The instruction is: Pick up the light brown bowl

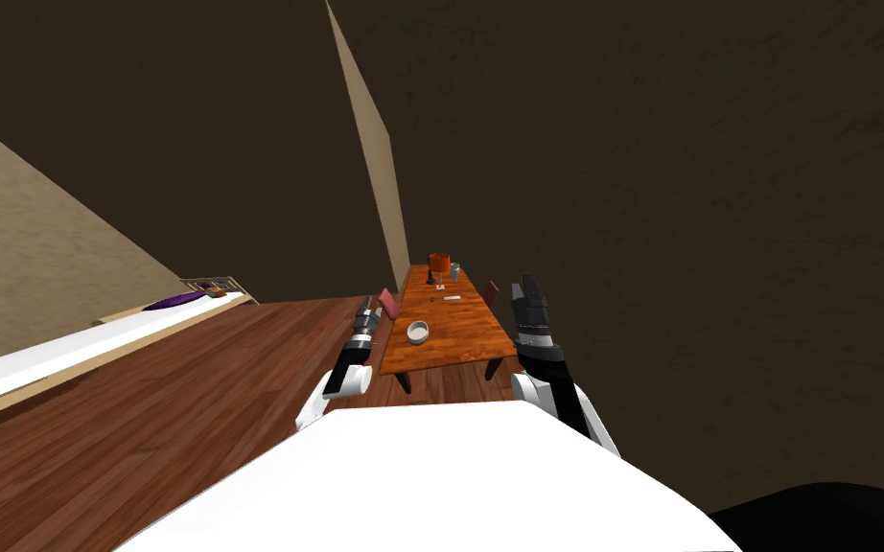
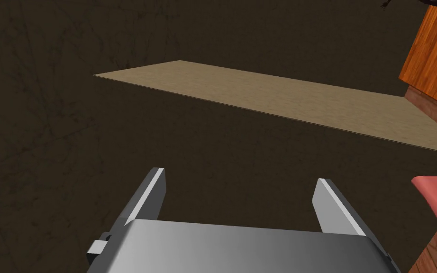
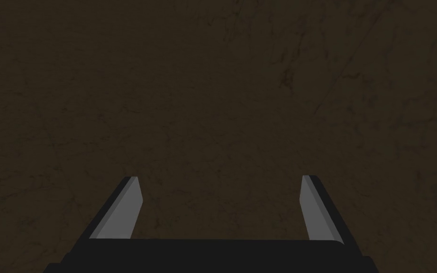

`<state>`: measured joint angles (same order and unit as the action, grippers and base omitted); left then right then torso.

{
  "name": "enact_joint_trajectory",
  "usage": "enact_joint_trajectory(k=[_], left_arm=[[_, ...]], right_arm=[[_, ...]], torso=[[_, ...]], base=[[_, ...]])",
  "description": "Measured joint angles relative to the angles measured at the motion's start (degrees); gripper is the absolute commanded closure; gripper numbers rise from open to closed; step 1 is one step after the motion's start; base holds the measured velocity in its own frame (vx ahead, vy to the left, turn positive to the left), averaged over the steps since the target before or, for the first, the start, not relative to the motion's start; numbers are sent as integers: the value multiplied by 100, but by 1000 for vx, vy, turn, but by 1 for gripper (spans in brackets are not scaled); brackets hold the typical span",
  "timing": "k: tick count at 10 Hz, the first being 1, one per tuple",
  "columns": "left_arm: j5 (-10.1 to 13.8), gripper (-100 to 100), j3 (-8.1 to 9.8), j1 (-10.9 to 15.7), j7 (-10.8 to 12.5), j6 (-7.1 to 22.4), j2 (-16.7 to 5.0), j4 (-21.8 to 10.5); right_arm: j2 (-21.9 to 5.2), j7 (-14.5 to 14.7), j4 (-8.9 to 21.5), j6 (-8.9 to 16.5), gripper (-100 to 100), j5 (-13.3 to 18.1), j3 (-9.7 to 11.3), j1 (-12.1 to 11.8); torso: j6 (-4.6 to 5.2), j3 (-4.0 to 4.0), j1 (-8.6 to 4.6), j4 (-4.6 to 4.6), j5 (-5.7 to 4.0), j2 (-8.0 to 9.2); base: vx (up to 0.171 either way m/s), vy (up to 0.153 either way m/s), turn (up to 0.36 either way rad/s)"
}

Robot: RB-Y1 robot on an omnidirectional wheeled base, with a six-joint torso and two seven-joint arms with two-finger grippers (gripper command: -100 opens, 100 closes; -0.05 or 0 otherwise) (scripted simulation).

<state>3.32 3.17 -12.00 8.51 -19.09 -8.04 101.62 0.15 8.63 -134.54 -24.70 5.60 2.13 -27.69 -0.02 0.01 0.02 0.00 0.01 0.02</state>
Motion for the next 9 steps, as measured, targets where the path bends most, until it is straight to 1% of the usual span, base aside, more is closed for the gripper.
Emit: enact_joint_trajectory(k=[2, 3, 4, 6, 8, 9], left_arm=[[102, -100, -13, 195, 9, 180, -46, -287], [116, -100, -9, 227, 16, 211, -59, -402], [186, -100, -11, 334, 39, 280, -114, -562], [221, -100, -26, 422, 29, 369, -105, -806], [325, -100, -29, 625, 47, 549, -157, -1104], [401, -100, -32, 780, 58, 660, -196, -1280]], right_arm=[[0, 0, 0, 0, 0, 0, 0, 0], [0, 0, 0, 0, 0, 0, 0, 0], [0, 0, 0, 0, 0, 0, 0, 0], [0, 0, 0, 0, 0, 0, 0, 0], [0, 0, 0, 0, 0, 0, 0, 0], [0, 0, 0, 0, 0, 0, 0, 0]], torso=[[-1, 0, 0, 0, 0, 0], [-2, 0, 0, 0, 0, -1], [2, -1, -1, 0, -1, -1], [-2, 0, 0, 0, 0, -1], [-1, 0, 0, 0, 0, 0], [2, 0, -1, 1, -1, 0]], base=[[-6, 3, -25], [-6, -1, -122], [-8, 3, -93], [-5, 0, -64], [-12, 4, -117], [-11, 4, -70]])
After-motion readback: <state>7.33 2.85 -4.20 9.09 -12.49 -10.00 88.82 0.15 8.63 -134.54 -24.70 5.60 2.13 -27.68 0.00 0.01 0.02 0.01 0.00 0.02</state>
